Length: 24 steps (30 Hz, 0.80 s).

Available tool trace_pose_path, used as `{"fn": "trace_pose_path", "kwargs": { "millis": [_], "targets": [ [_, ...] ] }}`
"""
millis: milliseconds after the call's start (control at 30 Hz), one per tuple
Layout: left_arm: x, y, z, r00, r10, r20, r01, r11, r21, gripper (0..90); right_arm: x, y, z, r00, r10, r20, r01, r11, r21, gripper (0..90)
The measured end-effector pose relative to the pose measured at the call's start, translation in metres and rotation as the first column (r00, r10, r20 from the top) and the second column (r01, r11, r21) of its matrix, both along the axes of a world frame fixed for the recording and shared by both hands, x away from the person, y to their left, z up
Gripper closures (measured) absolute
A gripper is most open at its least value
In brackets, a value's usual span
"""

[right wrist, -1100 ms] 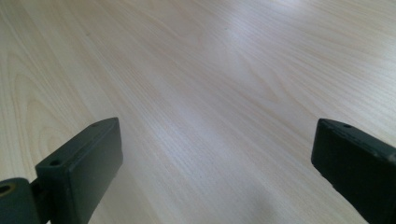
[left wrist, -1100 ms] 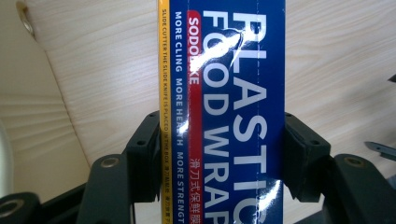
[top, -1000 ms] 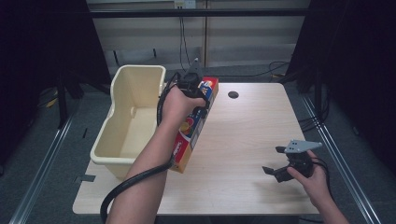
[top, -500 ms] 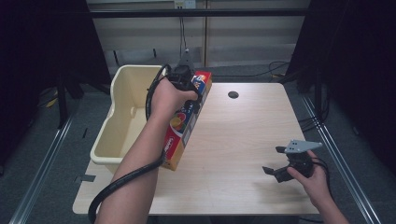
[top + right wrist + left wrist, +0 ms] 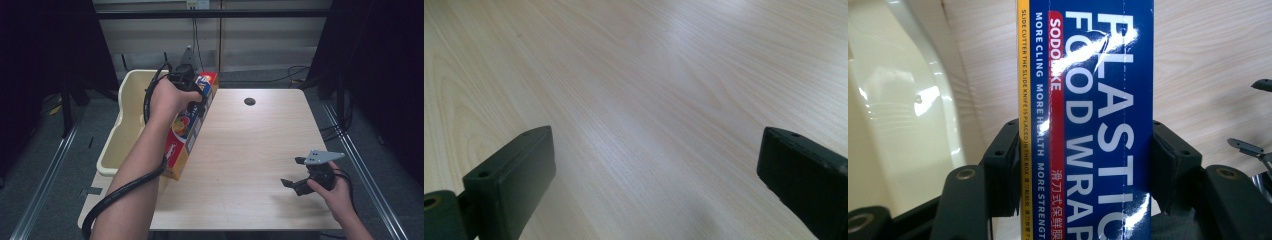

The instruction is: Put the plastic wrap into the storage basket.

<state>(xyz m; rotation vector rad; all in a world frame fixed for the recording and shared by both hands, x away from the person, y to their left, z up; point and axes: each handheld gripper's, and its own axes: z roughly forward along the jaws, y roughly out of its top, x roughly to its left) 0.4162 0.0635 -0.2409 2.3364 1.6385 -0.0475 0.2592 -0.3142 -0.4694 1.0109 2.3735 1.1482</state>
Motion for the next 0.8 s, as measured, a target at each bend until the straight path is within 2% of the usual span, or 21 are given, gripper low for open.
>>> {"fn": "trace_pose_path", "kwargs": {
  "millis": [300,400,800],
  "targets": [
    [-0.001,0.016,0.007,0.9987,0.049,0.013,-0.049,0.9987,-0.010,41.0,-0.001,0.001,0.000,1.0000,-0.003,-0.001,0.003,1.0000,-0.001,2.4],
    [-0.001,0.021,0.009,0.9988,0.048,0.013,-0.048,0.9988,-0.003,41.0,-0.001,0.001,0.000,1.0000,0.000,-0.004,0.000,1.0000,-0.003,2.4],
    [-0.004,0.039,0.015,0.9959,0.091,0.000,-0.091,0.9958,-0.009,41.1,-0.001,0.003,-0.001,1.0000,-0.001,-0.003,0.001,0.9999,-0.016,2.6]
  ]
}}
